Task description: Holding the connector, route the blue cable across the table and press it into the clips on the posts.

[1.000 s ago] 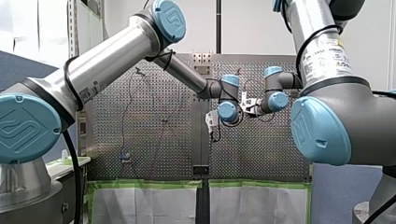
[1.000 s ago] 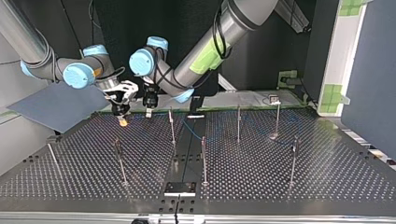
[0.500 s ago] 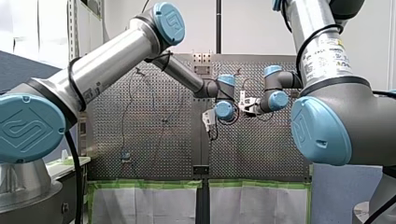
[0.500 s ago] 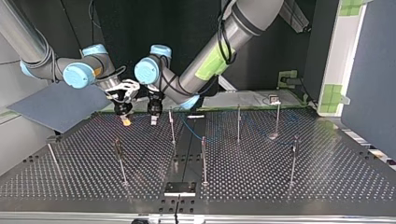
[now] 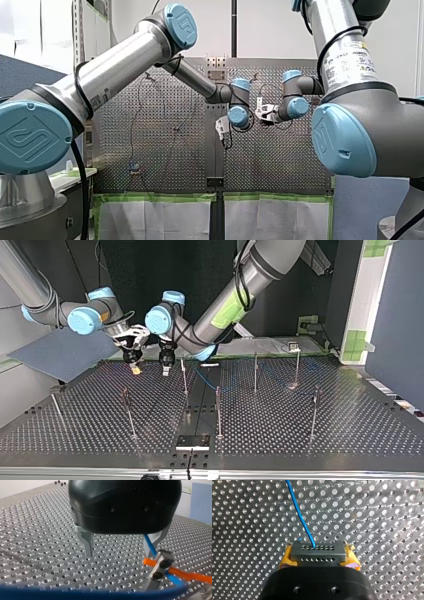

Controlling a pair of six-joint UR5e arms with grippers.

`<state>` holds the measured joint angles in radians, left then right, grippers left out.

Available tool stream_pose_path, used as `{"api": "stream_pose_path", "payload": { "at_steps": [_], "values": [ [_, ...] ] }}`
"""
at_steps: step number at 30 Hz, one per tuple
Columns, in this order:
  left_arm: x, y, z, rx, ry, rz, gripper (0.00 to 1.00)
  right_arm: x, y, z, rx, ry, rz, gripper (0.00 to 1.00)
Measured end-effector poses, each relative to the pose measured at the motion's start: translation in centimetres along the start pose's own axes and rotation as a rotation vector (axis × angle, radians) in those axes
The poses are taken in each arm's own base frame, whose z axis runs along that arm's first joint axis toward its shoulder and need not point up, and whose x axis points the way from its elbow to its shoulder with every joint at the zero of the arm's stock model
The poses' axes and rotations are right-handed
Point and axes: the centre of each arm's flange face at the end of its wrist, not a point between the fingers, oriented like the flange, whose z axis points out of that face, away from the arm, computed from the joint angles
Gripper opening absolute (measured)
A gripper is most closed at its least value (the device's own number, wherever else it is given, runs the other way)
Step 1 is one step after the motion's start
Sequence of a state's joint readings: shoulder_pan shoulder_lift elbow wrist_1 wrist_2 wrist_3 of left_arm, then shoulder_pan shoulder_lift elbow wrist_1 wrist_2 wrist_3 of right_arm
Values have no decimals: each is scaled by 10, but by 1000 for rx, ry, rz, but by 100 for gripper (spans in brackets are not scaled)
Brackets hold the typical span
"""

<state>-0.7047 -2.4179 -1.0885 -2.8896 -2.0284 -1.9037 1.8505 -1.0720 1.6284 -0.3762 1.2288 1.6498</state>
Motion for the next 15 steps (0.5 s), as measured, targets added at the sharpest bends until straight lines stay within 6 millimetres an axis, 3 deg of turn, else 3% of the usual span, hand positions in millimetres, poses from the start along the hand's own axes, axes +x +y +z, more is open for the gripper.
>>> {"api": "stream_pose_path", "payload": {
  "at_steps": [3, 4, 5, 6, 8, 9, 11, 12, 14, 15],
  "values": [
    [1, -1, -2, -10, 0, -5, 100, 0, -1, 0, 1, 0, 1, 0],
    [1, -1, -3, -14, -1, -6, 92, 0, -1, 0, 2, 0, 1, 0],
    [1, -1, -3, -19, -3, -7, 76, 0, -1, 0, 2, -1, 1, 0],
    [1, -1, -4, -22, -4, -8, 76, 0, -1, 0, 2, 0, 1, 0],
    [1, -2, -5, -26, -5, -8, 47, 0, -1, 0, 2, 1, 1, 0],
    [1, -2, -5, -27, -4, -8, 47, 0, -1, 0, 2, 1, 1, 0],
    [2, -2, -5, -25, -3, -11, 28, 0, -1, 0, 2, 1, 1, 0],
    [2, -2, -5, -25, -3, -12, 28, 0, -1, 0, 2, 2, 1, 0],
    [2, -2, -5, -24, 0, -14, 5, 1, 0, 0, 1, 2, 0, 0],
    [2, -2, -5, -24, 1, -14, 5, 1, 0, 0, 1, 2, 0, 0]
  ]
}}
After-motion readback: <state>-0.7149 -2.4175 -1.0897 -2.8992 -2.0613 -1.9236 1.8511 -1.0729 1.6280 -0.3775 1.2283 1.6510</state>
